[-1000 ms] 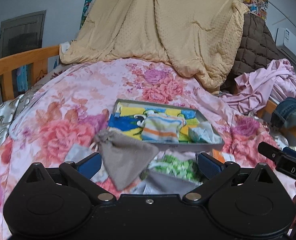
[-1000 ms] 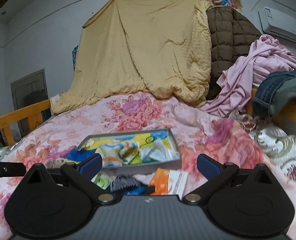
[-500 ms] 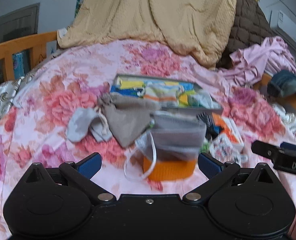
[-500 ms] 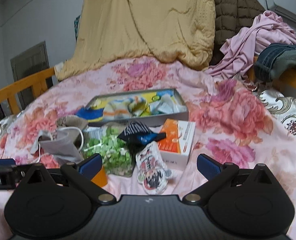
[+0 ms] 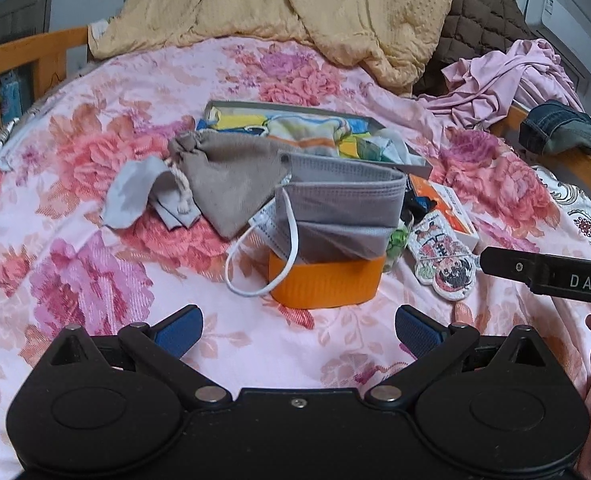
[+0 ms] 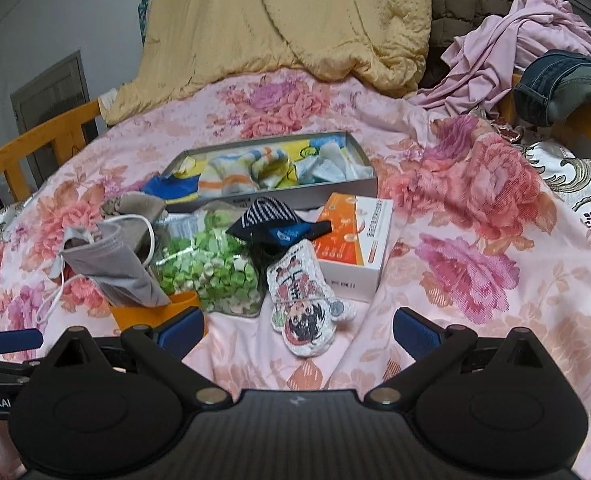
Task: Organize soft objects
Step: 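Move the left tool toward the grey face mask on the orange cup, then grasp the orange cup under the mask with the left tool while the right tool grasps the white sock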
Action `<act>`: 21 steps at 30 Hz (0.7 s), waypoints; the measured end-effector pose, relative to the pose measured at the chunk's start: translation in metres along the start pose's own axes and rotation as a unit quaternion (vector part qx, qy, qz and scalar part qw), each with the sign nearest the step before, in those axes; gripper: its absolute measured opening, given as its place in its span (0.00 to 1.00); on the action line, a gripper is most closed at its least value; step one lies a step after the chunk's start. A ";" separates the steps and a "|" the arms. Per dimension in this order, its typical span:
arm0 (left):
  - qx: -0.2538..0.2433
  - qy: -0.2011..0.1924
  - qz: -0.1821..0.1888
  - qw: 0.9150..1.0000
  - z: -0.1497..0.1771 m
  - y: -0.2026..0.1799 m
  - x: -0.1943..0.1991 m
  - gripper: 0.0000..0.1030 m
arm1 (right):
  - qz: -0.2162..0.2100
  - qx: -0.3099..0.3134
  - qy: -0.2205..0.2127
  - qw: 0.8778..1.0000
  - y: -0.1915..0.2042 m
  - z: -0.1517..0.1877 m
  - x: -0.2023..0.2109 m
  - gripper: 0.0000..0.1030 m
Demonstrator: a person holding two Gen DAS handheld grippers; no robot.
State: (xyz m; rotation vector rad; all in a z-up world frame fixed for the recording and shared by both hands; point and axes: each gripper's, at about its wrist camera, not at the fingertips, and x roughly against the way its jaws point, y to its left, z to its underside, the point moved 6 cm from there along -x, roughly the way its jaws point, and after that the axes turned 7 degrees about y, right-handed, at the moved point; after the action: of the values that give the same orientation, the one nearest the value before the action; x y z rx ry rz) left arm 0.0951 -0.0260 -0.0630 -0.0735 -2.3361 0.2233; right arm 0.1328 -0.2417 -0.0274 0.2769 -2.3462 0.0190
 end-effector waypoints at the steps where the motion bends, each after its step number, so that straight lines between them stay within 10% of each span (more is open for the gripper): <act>1: -0.001 0.002 0.002 1.000 0.000 0.000 -0.002 0.99 | 0.001 0.001 0.004 1.000 0.001 0.001 -0.001 1.00; 21: -0.047 0.017 0.055 0.997 -0.023 0.000 -0.062 0.99 | -0.022 0.027 0.052 0.998 0.001 -0.018 -0.044 1.00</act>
State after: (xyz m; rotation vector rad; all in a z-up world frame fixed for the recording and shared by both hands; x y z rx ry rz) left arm 0.1548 -0.0302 -0.0909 -0.2515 -2.3095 0.1666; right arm 0.1754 -0.2305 -0.0453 0.3454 -2.2387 0.0751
